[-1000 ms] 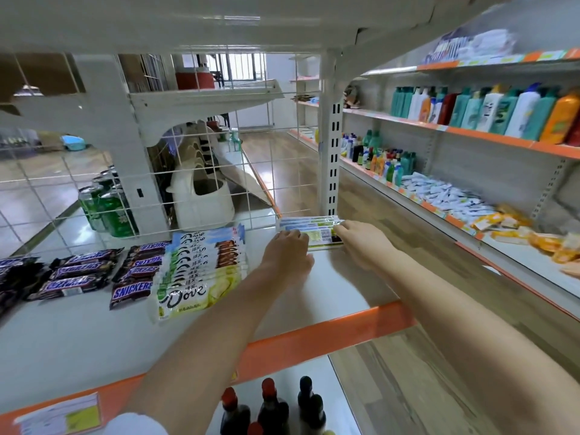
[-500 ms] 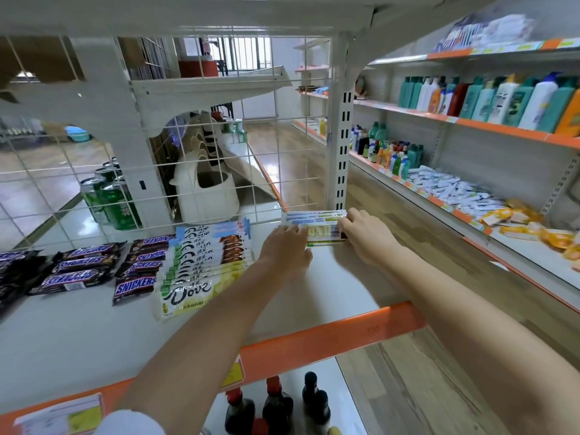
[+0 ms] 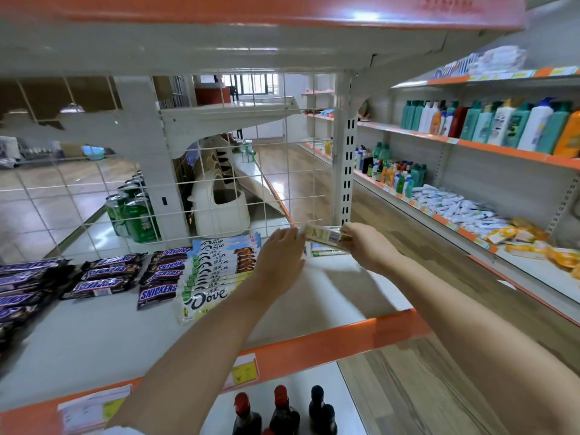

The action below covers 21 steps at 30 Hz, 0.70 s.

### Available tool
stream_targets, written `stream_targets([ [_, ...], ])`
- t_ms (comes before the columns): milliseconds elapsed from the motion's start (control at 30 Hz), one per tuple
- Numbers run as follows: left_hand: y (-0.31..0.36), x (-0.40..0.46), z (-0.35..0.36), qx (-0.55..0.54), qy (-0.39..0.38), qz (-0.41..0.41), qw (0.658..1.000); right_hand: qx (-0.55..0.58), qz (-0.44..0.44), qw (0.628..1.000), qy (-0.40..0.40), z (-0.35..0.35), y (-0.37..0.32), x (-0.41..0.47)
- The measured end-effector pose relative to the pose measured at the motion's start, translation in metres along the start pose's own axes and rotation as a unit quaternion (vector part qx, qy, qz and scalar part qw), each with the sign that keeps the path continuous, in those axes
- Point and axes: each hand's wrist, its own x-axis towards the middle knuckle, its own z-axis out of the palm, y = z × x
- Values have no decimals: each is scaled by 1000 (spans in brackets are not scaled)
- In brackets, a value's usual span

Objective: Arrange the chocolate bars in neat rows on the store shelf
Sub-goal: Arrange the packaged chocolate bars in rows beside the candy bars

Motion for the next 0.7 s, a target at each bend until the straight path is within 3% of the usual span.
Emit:
stream_targets([
  [200,-12,-20,-21,105,78,34,991,121,11,992,-43,-29,-33,-9],
  [433,-21,-47,-43,146,97,75,982,45,-42,993,-100,-47,-75,-32],
  [700,-35,-71,-68,121,183,106,970,34,-59,991,-119,-63,-116,-59],
])
